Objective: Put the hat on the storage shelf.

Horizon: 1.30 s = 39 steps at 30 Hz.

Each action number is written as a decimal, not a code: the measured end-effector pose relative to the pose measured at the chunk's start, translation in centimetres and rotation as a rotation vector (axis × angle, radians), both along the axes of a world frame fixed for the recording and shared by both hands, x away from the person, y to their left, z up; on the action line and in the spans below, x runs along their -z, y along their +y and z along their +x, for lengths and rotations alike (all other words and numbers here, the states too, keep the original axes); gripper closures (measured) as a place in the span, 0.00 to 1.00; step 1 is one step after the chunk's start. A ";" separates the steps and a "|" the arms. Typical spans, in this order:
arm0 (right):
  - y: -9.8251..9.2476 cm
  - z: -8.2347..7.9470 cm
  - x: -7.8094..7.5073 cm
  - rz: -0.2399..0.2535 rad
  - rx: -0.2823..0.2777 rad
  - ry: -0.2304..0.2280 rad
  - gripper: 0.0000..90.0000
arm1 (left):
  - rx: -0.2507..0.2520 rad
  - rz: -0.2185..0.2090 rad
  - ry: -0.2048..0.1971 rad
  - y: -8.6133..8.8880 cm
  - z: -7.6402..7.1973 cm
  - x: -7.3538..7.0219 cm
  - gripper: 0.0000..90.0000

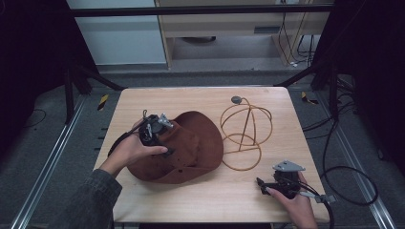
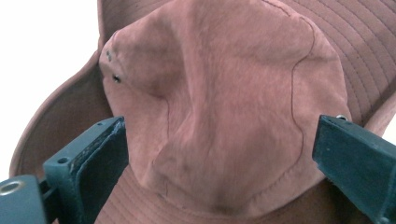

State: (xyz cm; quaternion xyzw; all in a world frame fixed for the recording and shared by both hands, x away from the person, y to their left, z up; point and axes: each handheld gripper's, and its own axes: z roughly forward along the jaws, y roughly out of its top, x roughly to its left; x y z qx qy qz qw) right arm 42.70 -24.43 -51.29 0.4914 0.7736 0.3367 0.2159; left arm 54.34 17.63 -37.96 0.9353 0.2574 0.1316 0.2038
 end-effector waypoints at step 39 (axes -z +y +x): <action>0.0 0.0 0.0 0.001 -0.001 0.001 0.06 | -0.005 0.009 0.119 -1.5 3.5 1.0 0.54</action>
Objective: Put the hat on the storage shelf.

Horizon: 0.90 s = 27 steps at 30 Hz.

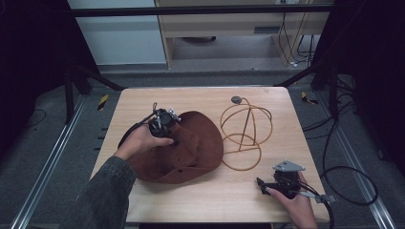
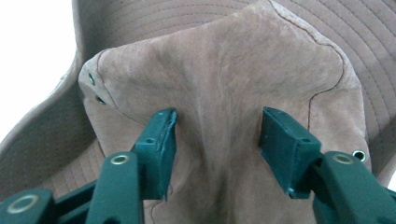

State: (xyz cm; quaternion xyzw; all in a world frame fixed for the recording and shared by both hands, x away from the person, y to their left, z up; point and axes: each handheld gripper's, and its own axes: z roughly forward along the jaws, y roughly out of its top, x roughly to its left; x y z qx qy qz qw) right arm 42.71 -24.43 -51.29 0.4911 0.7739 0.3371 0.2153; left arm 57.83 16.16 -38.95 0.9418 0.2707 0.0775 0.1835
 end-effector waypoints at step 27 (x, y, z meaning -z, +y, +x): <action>0.0 0.0 0.0 0.000 0.000 0.000 0.06 | 0.003 -0.018 0.038 0.8 0.0 -0.5 0.99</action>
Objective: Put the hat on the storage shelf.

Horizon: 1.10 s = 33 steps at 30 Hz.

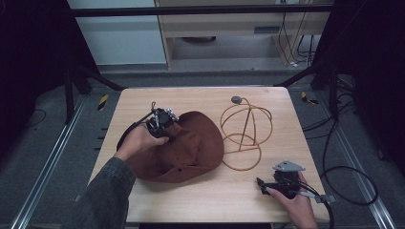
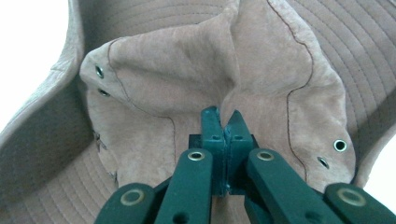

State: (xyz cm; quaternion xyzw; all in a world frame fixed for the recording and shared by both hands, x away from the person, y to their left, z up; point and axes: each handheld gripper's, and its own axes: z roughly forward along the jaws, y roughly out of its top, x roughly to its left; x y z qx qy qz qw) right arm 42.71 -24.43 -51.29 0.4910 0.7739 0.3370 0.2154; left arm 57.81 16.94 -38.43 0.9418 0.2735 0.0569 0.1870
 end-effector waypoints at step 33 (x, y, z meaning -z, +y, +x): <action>0.0 0.0 0.0 0.000 0.000 0.000 0.06 | 0.007 -0.137 -0.225 4.4 -3.5 -11.5 0.99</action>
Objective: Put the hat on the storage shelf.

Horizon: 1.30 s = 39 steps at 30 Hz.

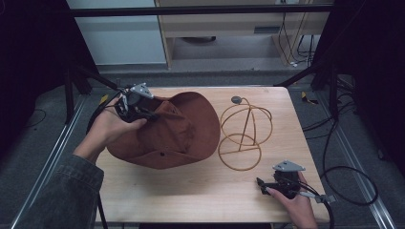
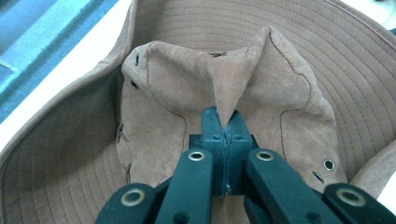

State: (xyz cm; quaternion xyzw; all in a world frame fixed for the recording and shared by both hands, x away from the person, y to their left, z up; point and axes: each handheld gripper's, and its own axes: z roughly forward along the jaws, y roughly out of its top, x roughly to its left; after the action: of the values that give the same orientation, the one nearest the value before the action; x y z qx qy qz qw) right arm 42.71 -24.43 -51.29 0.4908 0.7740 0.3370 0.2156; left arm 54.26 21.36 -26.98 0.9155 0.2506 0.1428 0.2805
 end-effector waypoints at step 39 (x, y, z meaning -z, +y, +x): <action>0.0 0.0 0.0 -0.003 -0.002 -0.004 0.06 | 0.009 -0.041 -0.060 0.7 -0.7 -5.3 0.99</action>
State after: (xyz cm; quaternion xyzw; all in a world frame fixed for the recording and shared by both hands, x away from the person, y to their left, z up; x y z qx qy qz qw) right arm 42.73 -24.46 -51.29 0.4889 0.7747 0.3369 0.2173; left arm 53.55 22.08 -21.65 0.9059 0.2410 0.1639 0.3073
